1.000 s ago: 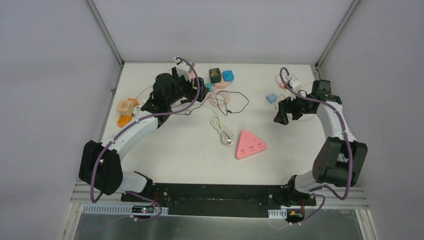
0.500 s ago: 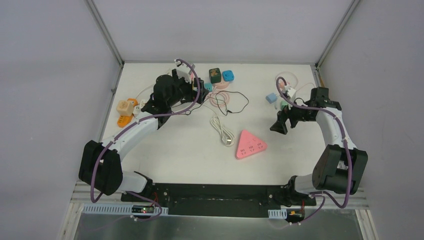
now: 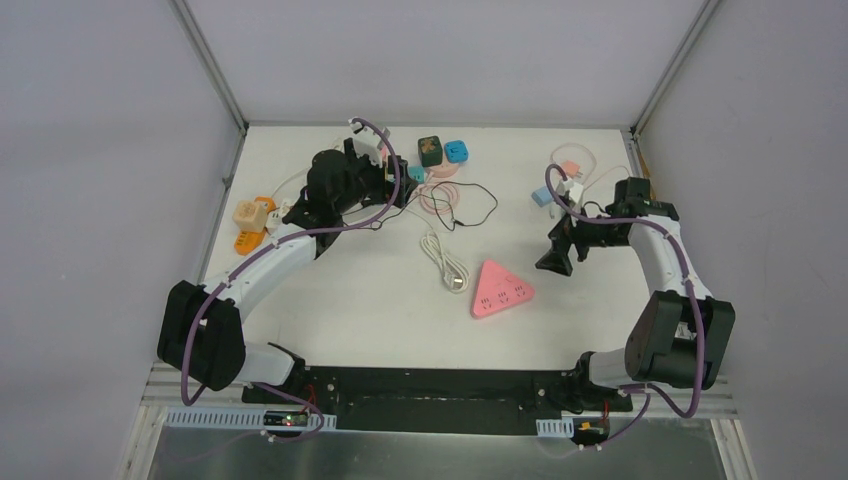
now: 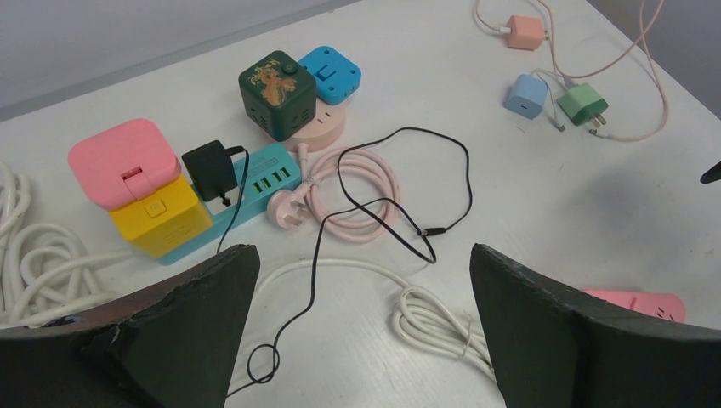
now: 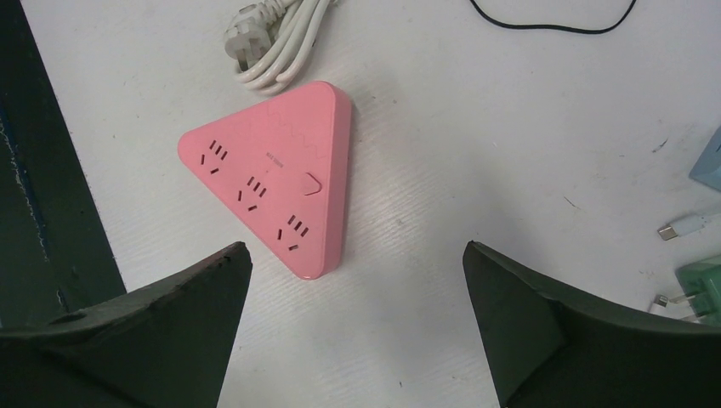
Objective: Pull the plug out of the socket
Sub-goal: Pick up the socket from the center of the board.
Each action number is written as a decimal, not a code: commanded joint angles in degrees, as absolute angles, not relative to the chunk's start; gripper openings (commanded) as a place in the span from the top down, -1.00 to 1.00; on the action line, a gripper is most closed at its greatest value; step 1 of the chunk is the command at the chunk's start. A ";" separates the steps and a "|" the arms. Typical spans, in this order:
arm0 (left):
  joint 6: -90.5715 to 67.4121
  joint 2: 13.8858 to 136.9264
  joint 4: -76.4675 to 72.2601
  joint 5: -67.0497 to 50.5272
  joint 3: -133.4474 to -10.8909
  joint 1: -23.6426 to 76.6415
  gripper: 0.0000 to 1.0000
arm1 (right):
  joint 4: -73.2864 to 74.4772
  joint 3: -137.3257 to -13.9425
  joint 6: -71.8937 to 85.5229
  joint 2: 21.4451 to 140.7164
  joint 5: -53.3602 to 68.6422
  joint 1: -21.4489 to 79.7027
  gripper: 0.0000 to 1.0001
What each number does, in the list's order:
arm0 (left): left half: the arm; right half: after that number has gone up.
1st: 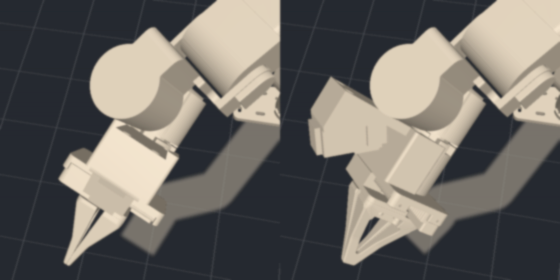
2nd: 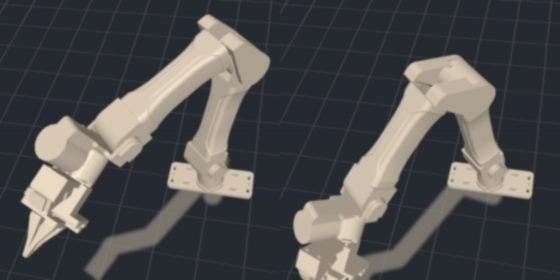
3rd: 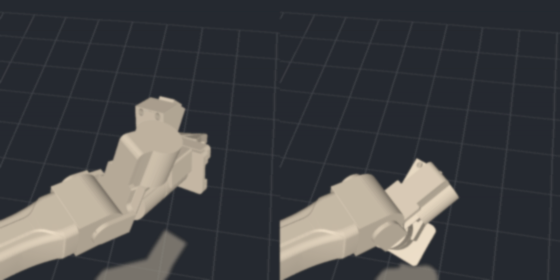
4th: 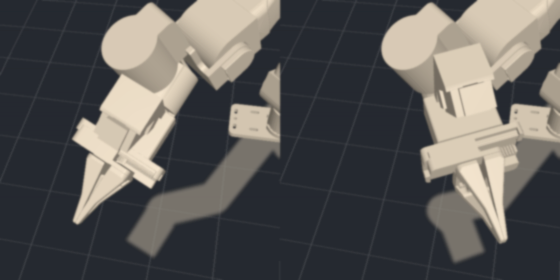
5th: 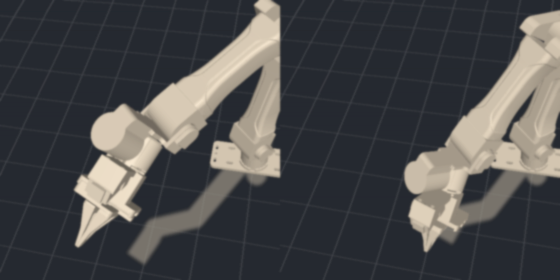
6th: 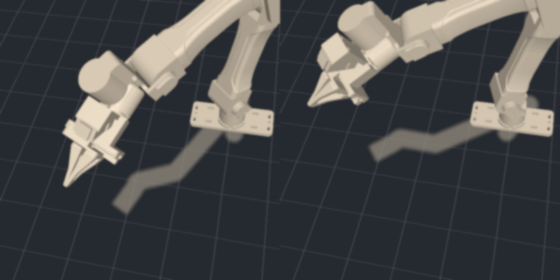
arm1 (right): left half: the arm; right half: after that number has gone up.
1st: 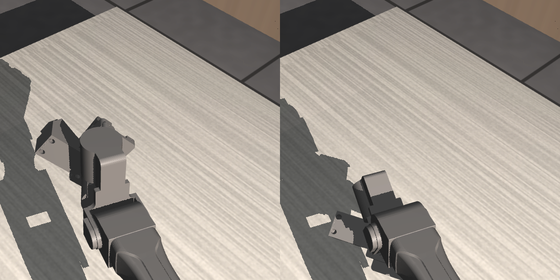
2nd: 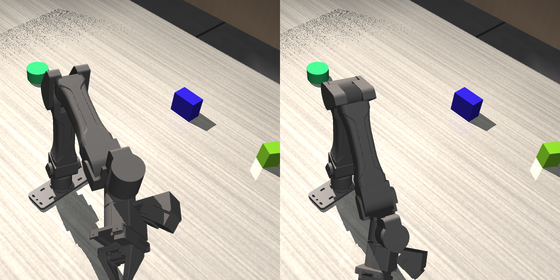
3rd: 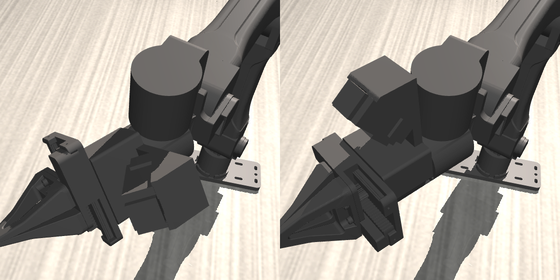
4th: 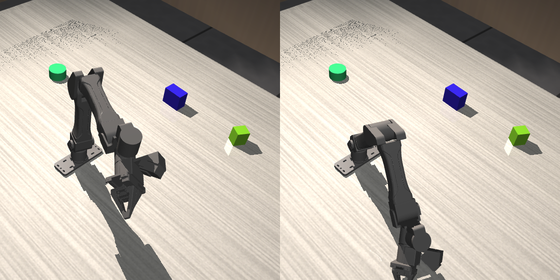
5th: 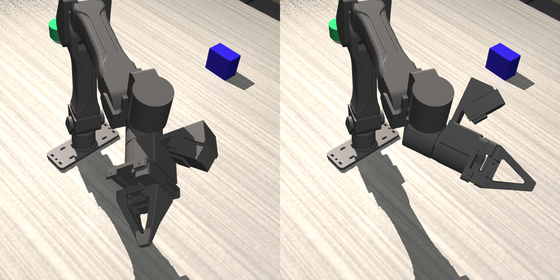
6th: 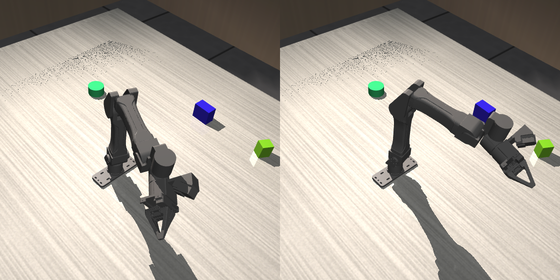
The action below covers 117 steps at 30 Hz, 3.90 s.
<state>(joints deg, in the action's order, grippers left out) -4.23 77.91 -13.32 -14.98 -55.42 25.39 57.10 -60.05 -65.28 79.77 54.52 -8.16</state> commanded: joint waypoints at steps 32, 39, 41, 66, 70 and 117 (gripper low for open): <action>-5.57 78.98 -17.28 -15.93 -56.26 24.43 -0.98 | 54.33 -56.80 -72.69 78.79 46.43 11.46 -0.99; -6.07 79.18 -17.83 -16.61 -56.25 24.43 -0.98 | 44.46 -55.73 -61.81 81.66 39.85 15.26 -0.99; -6.02 79.40 -17.78 -16.68 -56.33 24.43 -0.98 | 41.53 -56.65 -55.42 84.38 39.39 15.38 -0.99; -4.76 78.30 -17.22 -16.70 -55.29 24.00 -0.98 | 51.60 -65.62 -46.68 104.52 45.00 12.39 -0.75; -4.67 78.16 -17.17 -16.70 -55.26 23.99 -0.98 | 54.96 -67.12 -49.08 106.53 47.05 12.38 -0.63; -4.14 76.46 -17.46 -16.04 -54.08 23.73 -0.98 | 69.64 -71.60 -63.99 98.86 54.66 -1.52 1.00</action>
<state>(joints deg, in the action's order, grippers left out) -4.91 78.19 -15.00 -15.46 -54.37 24.27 67.00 -69.45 -60.93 102.56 52.75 0.49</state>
